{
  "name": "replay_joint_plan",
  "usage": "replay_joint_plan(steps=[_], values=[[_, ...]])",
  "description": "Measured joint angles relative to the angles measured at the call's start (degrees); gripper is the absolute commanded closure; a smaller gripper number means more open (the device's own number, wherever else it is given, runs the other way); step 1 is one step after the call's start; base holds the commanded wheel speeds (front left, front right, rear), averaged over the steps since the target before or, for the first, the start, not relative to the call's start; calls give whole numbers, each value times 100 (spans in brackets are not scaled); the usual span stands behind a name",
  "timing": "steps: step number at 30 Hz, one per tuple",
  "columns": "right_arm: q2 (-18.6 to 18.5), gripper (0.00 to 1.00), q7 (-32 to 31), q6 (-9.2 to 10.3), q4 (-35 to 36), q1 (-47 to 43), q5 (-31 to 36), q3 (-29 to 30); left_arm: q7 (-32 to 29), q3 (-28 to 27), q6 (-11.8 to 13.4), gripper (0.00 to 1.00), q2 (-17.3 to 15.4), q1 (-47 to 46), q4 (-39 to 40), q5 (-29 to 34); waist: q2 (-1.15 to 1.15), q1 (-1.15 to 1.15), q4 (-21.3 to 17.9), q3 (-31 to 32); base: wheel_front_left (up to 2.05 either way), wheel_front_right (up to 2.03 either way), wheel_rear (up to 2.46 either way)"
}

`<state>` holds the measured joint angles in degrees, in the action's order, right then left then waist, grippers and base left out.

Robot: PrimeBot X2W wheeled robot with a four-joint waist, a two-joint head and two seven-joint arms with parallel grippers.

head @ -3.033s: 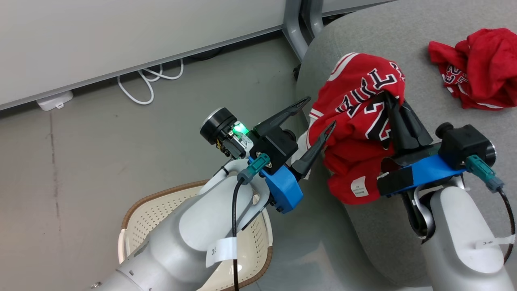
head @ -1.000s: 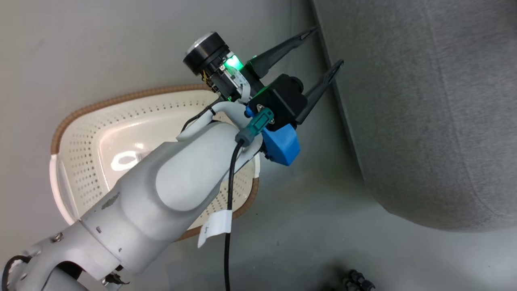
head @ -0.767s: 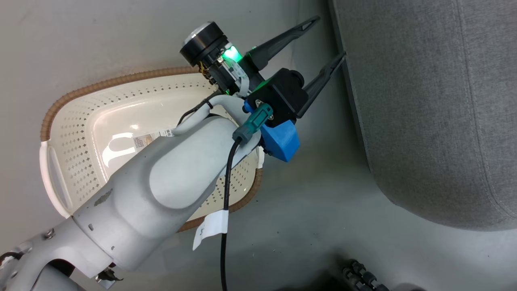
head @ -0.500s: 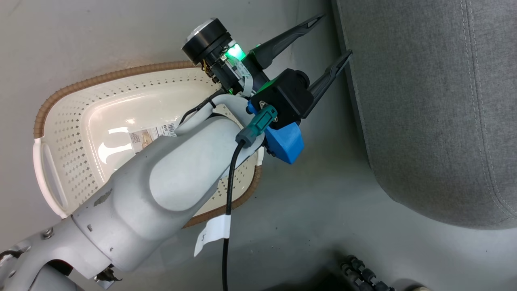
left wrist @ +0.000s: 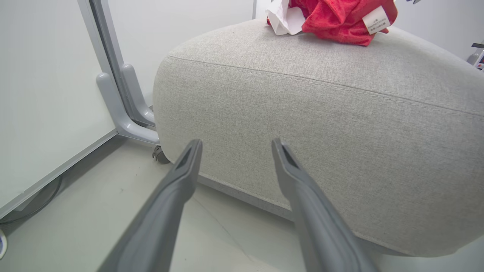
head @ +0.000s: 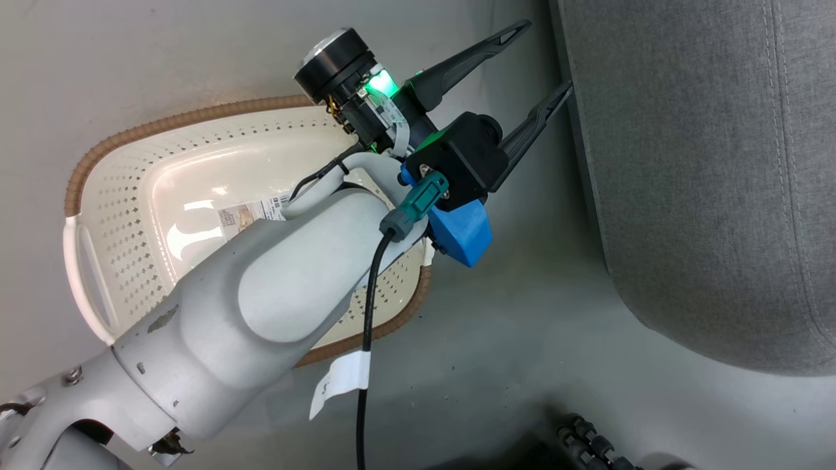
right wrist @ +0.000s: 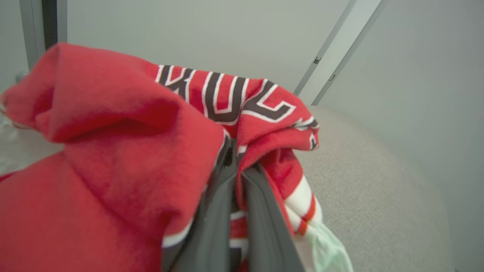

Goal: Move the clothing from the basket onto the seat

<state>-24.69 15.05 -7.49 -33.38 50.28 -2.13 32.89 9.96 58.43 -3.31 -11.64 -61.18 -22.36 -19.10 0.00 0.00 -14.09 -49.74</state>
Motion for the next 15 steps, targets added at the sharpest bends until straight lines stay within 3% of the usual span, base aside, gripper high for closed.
replay_joint_plan(steps=[1,15], values=[[1,0,0,-1,4,0,-1,13,21,1,5,0,1,0,-5,-7,0,0,6,19,0,0,0],[334,0,-1,0,1145,-1313,-186,-33,428,-208,193,0,90,414,-305,-327,0,-1,-1,967,0,0,0]])
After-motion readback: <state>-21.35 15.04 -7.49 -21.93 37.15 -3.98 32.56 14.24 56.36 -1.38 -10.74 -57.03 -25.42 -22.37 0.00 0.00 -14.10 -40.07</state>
